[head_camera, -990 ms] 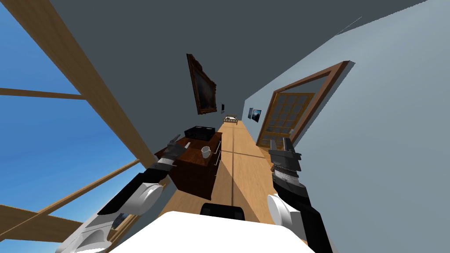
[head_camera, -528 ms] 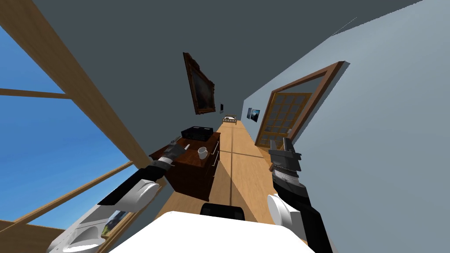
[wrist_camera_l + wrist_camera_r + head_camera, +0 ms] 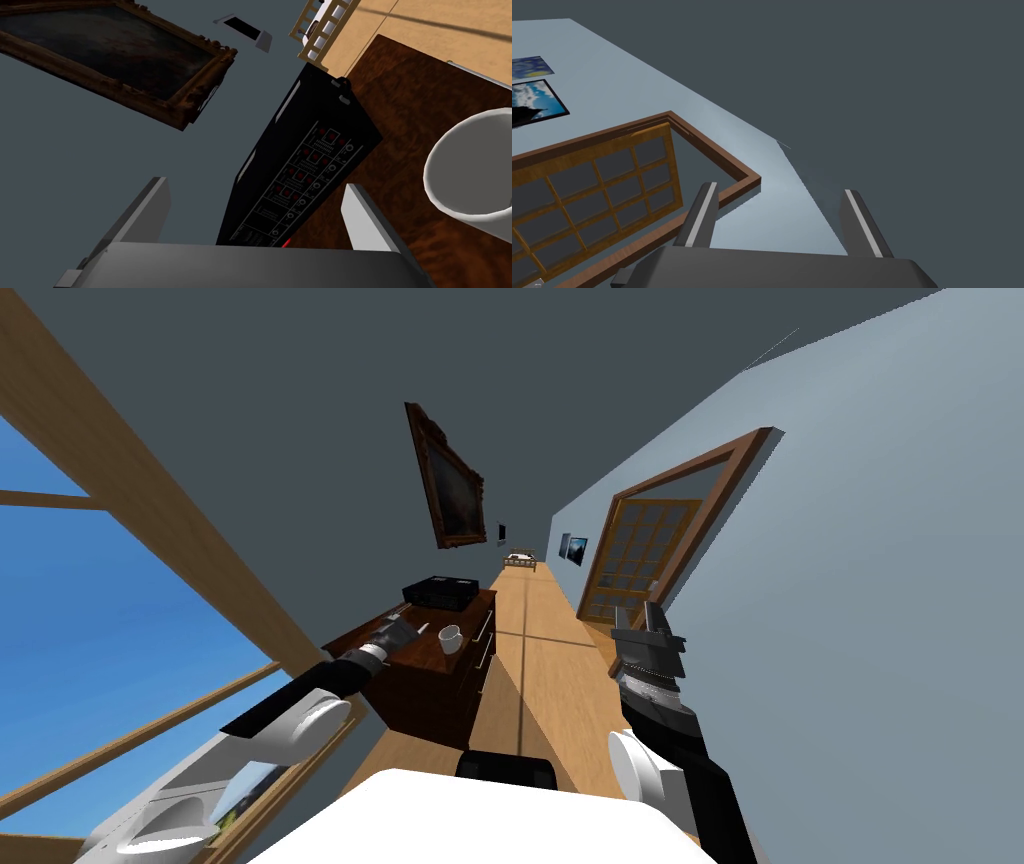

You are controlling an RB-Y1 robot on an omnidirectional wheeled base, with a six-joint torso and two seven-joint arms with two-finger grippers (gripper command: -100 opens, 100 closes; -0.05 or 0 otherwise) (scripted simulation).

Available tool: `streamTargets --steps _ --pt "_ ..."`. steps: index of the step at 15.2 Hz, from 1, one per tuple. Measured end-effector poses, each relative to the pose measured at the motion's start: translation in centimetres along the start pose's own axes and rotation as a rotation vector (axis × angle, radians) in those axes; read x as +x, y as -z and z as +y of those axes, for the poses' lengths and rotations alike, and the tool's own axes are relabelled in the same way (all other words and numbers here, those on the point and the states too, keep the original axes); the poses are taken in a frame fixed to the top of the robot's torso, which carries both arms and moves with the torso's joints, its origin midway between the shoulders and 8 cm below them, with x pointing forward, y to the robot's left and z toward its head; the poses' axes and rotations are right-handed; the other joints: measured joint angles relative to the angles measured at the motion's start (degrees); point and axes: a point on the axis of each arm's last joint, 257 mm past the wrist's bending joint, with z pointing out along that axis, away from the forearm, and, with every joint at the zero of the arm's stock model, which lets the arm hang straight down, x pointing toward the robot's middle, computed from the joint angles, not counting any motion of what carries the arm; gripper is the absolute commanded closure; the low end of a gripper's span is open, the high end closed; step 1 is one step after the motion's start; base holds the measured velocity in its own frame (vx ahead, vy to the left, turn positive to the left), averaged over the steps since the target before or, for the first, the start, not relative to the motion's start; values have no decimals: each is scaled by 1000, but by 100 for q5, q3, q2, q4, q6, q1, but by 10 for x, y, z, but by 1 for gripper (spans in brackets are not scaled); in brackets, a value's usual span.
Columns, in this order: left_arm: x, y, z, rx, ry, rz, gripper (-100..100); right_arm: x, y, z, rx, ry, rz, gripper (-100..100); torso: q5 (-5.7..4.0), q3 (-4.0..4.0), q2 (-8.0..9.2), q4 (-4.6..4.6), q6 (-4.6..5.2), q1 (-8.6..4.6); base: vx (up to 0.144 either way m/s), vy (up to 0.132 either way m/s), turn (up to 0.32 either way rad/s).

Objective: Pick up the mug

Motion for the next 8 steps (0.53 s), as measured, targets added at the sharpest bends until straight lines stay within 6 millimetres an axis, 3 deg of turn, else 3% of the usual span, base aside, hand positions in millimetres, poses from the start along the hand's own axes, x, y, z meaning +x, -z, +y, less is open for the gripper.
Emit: streamTargets --steps 8 --pt "-38 -1 20 -147 122 -100 -100 0 0 0 0 0 0 0 1 -2 -3 -1 0 4 43 -63 -24"
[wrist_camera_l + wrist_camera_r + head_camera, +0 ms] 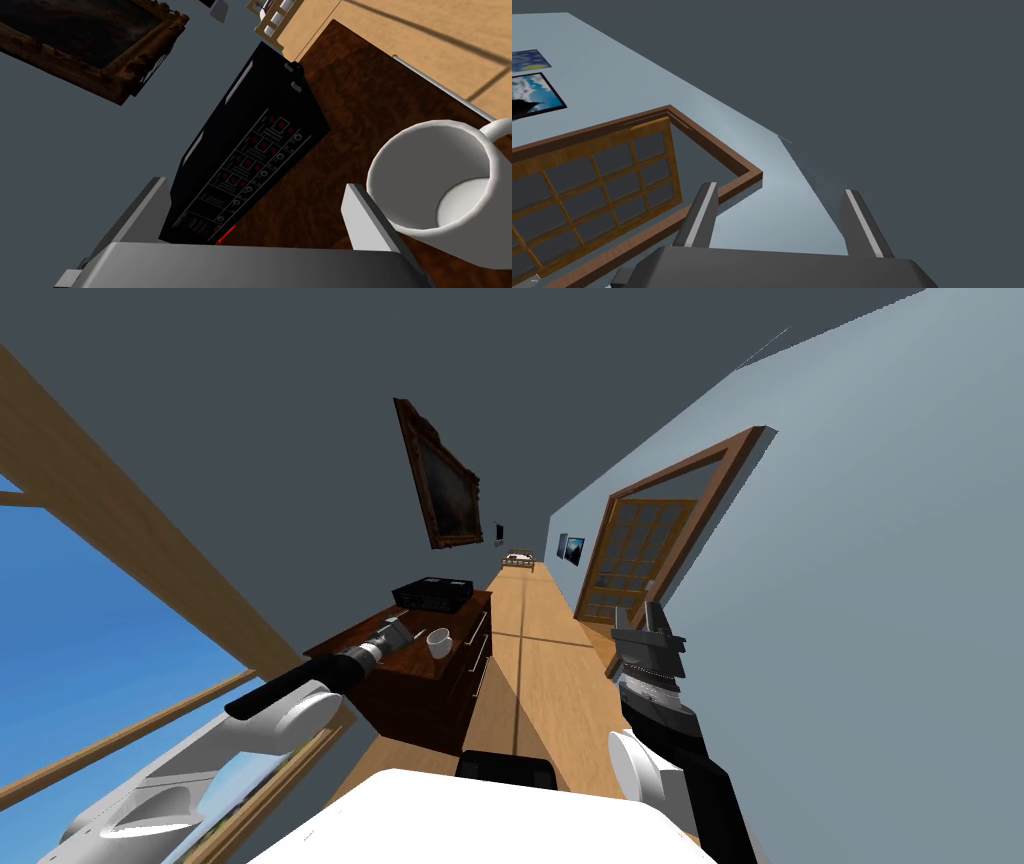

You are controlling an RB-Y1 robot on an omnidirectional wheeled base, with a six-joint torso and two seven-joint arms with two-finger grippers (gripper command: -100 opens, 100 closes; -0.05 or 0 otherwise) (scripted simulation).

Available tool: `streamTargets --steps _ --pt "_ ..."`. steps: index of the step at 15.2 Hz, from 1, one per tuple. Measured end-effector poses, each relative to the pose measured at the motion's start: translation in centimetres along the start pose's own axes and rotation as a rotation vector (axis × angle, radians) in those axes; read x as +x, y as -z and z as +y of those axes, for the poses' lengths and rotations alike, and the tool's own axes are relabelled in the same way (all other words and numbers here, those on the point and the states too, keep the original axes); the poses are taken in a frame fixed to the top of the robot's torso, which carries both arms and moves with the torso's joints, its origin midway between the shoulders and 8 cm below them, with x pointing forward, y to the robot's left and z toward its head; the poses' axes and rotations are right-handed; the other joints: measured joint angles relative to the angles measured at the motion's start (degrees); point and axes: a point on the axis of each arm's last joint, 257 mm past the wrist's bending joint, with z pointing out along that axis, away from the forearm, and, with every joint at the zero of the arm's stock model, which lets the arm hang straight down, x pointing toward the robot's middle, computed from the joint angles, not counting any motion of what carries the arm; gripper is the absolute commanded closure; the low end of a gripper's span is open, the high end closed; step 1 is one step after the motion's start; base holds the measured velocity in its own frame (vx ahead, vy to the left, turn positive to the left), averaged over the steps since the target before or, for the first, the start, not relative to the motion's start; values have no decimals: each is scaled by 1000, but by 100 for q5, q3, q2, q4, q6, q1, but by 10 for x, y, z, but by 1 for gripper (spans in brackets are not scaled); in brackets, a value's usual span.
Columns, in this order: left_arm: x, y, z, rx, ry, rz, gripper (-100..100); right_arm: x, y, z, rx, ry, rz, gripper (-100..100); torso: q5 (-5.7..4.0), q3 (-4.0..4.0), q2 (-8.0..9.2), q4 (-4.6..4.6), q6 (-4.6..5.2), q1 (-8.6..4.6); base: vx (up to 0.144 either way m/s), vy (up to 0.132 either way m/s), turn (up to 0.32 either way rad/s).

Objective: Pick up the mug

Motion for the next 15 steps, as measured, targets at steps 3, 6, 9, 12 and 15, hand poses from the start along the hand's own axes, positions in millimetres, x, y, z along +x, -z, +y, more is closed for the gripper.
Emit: streamTargets --steps 3,6,9,12,15 --pt "-14 -1 5 -50 49 -41 -100 0 0 0 0 0 0 0 0 -2 -3 -1 0 0 42 -42 -14" --pt "-26 0 7 -92 93 -78 -100 0 0 0 0 0 0 0 0 -2 -4 0 1 1 49 -46 -23" --pt "-40 3 13 -138 148 -123 -100 0 0 0 0 0 0 0 0 -7 -13 -2 0 -3 74 -54 -21" --pt "-53 6 19 -180 188 -164 -100 0 0 0 0 0 0 0 2 -2 -5 -1 0 6 49 -31 -13" --pt "-62 9 22 -217 227 -203 -100 0 0 0 0 0 0 0 2 -1 -2 -1 -1 9 50 -27 -11"
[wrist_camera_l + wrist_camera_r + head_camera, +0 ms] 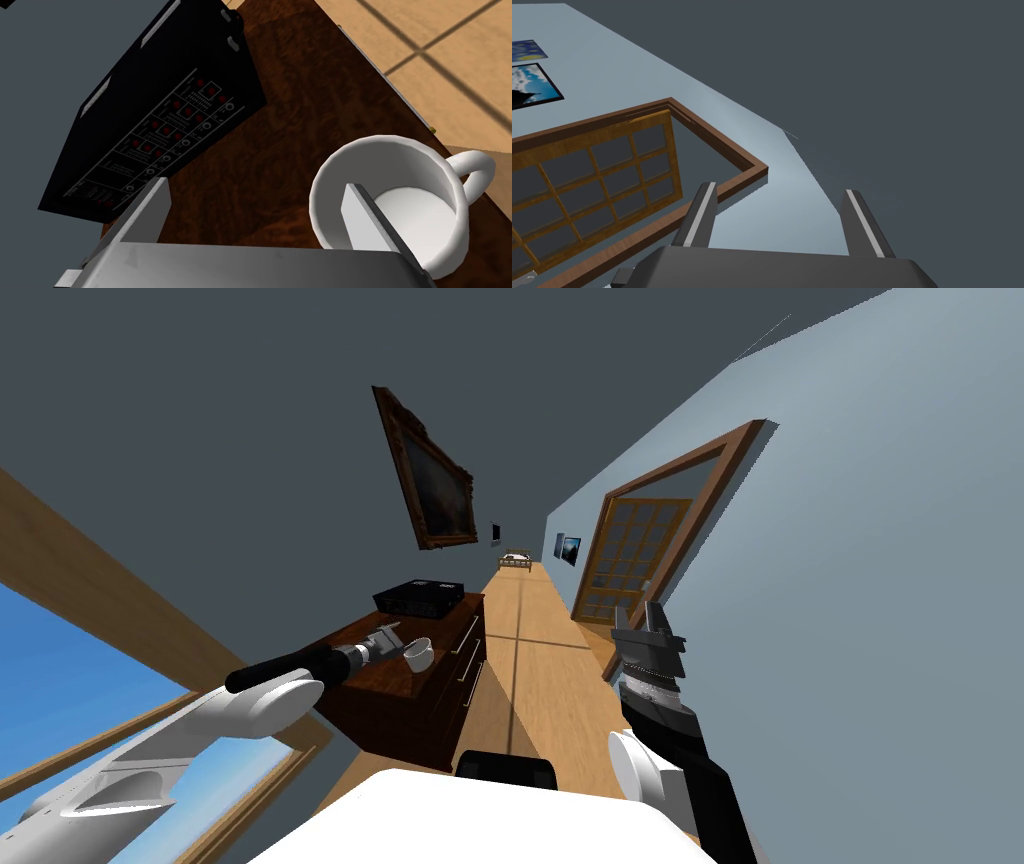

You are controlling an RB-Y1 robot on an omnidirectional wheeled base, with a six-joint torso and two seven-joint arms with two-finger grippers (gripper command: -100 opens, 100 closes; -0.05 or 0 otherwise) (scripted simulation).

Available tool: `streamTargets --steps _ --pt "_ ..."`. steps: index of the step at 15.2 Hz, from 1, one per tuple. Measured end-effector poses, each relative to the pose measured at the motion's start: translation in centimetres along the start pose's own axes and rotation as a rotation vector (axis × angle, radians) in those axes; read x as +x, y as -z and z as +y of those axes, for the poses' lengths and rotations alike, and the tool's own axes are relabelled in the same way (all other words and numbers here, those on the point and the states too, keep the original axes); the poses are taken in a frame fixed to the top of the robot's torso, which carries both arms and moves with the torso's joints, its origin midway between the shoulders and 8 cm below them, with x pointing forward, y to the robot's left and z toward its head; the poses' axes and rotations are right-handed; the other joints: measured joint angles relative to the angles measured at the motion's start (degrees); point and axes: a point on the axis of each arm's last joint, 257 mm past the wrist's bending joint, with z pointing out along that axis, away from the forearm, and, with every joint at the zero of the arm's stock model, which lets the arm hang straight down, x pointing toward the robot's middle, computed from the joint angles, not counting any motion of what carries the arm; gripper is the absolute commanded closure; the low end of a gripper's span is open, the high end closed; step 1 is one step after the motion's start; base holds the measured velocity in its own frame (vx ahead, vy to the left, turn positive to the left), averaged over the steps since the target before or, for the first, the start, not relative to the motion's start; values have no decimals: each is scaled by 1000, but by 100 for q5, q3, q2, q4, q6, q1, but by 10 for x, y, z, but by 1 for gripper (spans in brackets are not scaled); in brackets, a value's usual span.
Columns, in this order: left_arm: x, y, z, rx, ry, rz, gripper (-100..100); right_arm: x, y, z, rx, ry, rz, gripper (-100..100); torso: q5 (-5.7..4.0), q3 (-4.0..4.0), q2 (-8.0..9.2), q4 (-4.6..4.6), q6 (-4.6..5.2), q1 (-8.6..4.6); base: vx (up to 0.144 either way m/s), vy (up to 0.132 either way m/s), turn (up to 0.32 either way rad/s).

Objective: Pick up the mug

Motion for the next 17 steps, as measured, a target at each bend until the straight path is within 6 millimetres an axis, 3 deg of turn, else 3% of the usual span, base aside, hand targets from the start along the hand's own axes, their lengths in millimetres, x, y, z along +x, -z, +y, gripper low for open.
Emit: streamTargets --steps 17 --pt "-67 22 14 -203 279 -273 -100 0 0 0 0 0 0 0 1 -2 -4 -1 0 2 55 -26 -5"
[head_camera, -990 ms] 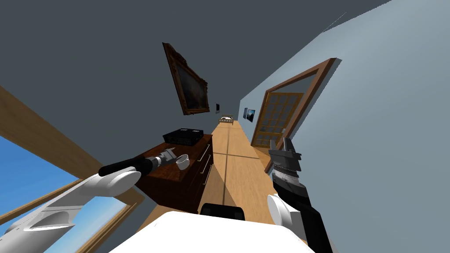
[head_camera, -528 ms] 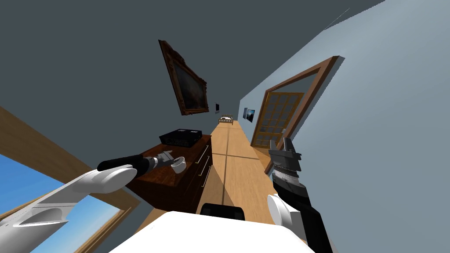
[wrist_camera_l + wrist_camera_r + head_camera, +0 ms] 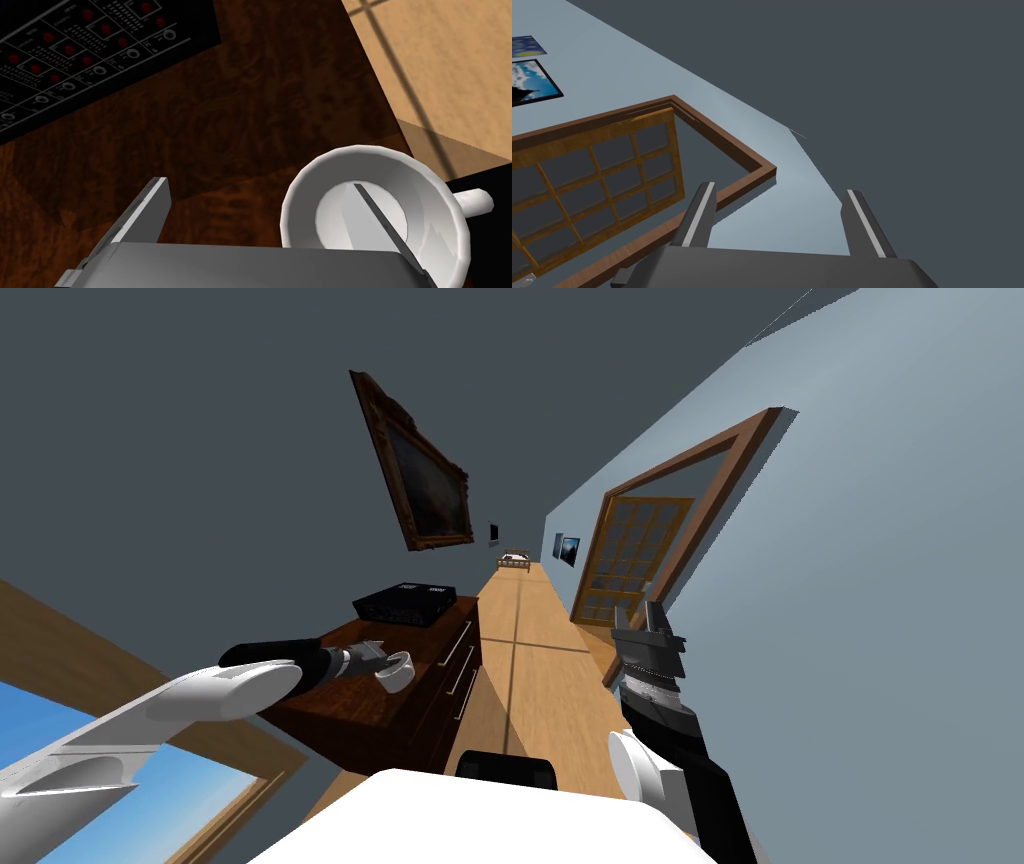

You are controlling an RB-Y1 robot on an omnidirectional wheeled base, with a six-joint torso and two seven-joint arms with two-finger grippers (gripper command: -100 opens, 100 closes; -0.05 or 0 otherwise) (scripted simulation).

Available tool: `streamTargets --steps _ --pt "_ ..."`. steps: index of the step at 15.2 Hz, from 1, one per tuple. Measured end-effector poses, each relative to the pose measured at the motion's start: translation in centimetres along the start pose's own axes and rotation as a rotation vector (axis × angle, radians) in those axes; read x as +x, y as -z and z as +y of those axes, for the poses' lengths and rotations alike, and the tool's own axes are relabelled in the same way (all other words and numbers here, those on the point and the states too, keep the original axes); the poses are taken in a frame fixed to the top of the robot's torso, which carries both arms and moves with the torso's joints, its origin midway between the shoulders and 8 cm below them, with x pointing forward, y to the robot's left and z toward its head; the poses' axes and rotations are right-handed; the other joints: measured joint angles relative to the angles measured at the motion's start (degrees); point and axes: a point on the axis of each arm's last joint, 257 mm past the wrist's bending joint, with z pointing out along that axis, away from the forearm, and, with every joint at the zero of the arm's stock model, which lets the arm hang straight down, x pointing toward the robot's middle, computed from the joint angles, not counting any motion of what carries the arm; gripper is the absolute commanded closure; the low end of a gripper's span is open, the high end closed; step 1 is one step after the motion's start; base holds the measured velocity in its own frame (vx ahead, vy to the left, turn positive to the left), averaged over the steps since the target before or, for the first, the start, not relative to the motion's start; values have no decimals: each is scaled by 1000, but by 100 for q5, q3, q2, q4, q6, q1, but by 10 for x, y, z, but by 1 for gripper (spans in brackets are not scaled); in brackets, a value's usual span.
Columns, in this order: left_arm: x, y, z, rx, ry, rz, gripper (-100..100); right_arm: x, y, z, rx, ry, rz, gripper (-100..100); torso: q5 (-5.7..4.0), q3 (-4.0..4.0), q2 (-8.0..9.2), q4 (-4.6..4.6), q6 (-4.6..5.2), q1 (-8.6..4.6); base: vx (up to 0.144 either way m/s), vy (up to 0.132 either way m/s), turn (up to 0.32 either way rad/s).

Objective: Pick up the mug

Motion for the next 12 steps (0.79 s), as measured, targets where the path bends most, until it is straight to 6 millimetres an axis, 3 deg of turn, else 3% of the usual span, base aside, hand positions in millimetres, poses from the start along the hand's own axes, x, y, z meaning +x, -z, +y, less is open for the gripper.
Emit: streamTargets --steps 12 --pt "-45 19 5 -112 189 -205 -100 0 0 0 0 0 0 0 0 1 0 1 0 2 53 -18 3"
